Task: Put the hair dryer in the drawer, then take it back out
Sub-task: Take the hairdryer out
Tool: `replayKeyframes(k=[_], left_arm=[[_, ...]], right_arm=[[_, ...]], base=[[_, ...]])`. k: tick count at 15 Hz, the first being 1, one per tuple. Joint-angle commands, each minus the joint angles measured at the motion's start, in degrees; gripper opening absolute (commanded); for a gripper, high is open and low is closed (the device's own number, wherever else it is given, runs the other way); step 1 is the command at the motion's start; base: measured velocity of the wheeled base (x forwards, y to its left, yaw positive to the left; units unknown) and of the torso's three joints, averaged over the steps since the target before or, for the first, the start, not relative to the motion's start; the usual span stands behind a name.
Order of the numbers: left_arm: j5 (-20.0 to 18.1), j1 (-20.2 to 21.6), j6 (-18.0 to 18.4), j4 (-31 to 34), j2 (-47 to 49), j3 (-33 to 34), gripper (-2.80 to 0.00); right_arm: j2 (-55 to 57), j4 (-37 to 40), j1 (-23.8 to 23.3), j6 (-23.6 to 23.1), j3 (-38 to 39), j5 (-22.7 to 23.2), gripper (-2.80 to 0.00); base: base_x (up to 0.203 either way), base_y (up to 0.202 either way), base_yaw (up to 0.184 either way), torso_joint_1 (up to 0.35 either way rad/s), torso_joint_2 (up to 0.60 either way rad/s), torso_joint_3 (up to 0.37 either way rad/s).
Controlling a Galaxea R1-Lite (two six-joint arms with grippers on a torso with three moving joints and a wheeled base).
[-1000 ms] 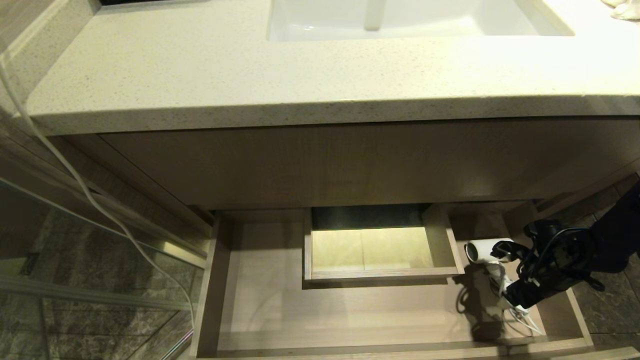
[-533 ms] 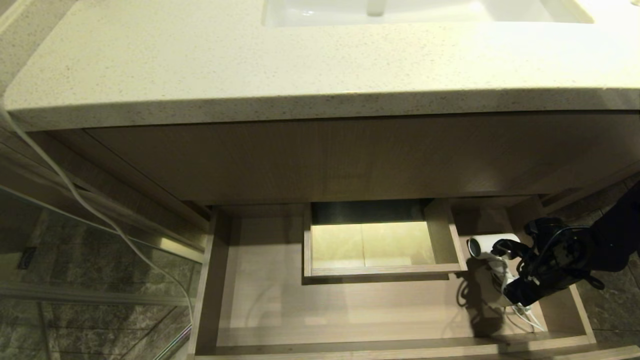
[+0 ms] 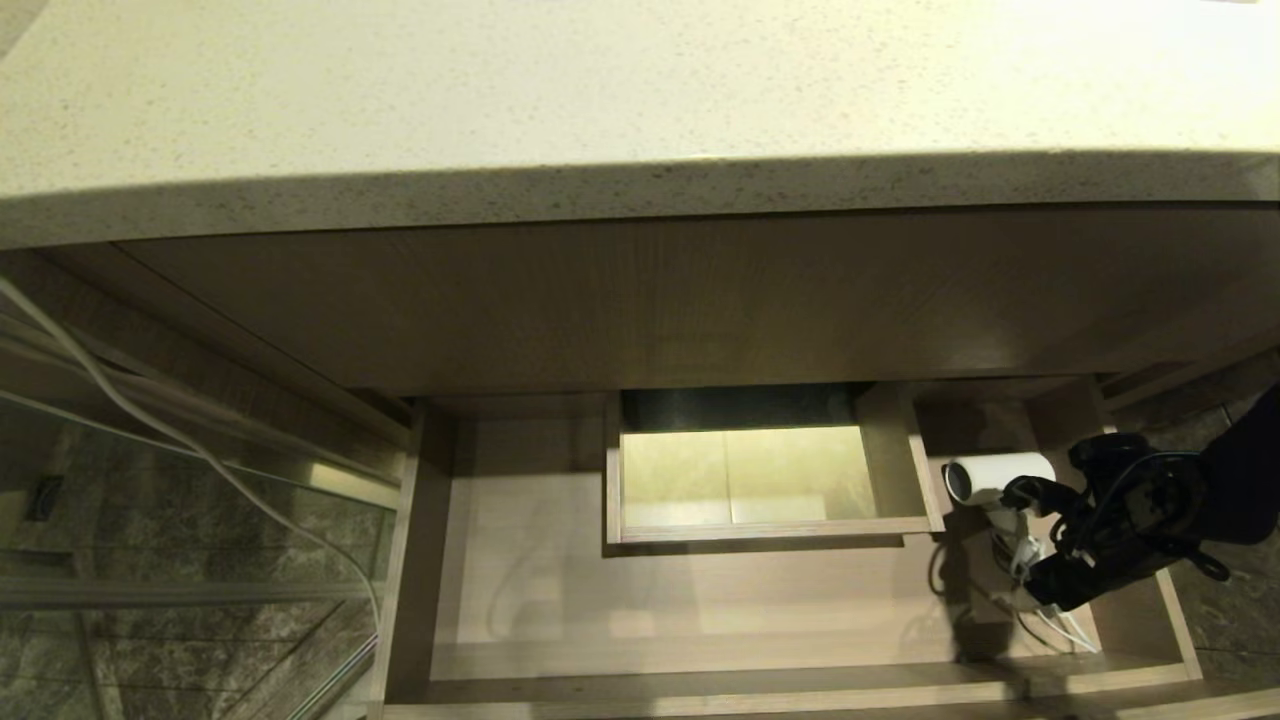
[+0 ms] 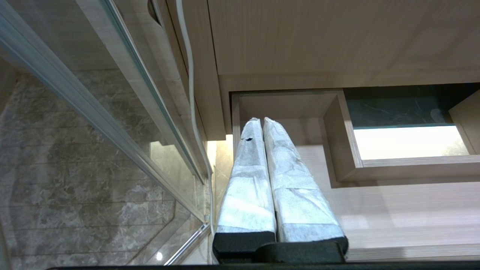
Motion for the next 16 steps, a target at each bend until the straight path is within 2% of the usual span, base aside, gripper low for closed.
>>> replayKeyframes(k=[1,9,12,15,16], left_arm=[[0.0,0.0,0.0,-0.1,0.0,2.3,-2.8],[0.0,0.0,0.0,-0.1,0.0,2.3,-2.8],[0.0,0.0,0.0,-0.1,0.0,2.3,-2.8],[0.0,0.0,0.0,-0.1,0.0,2.3,-2.8],[0.0,0.0,0.0,-0.1,0.0,2.3,-2.8]], right_arm=[[-0.1,0.0,-1.3,-0.1,-0.2,0.0,0.0],[-1.5,0.1,-3.9,0.3,-1.9,0.1,0.0],[0.9,0.5,-3.9,3.4,-5.6,-0.2,0.0],[4.5,0.7,-3.7,7.1,-9.6,-5.0,0.0],[5.5,0.9,-3.5,8.4,-10.3,-5.3,0.0]], base=[[0.0,0.0,0.0,-0.002,-0.01,-0.027],[0.0,0.0,0.0,0.001,0.0,-0.033],[0.0,0.0,0.0,0.0,0.0,0.0],[0.0,0.0,0.0,0.0,0.0,0.0],[0.0,0.0,0.0,0.0,0.0,0.0]])
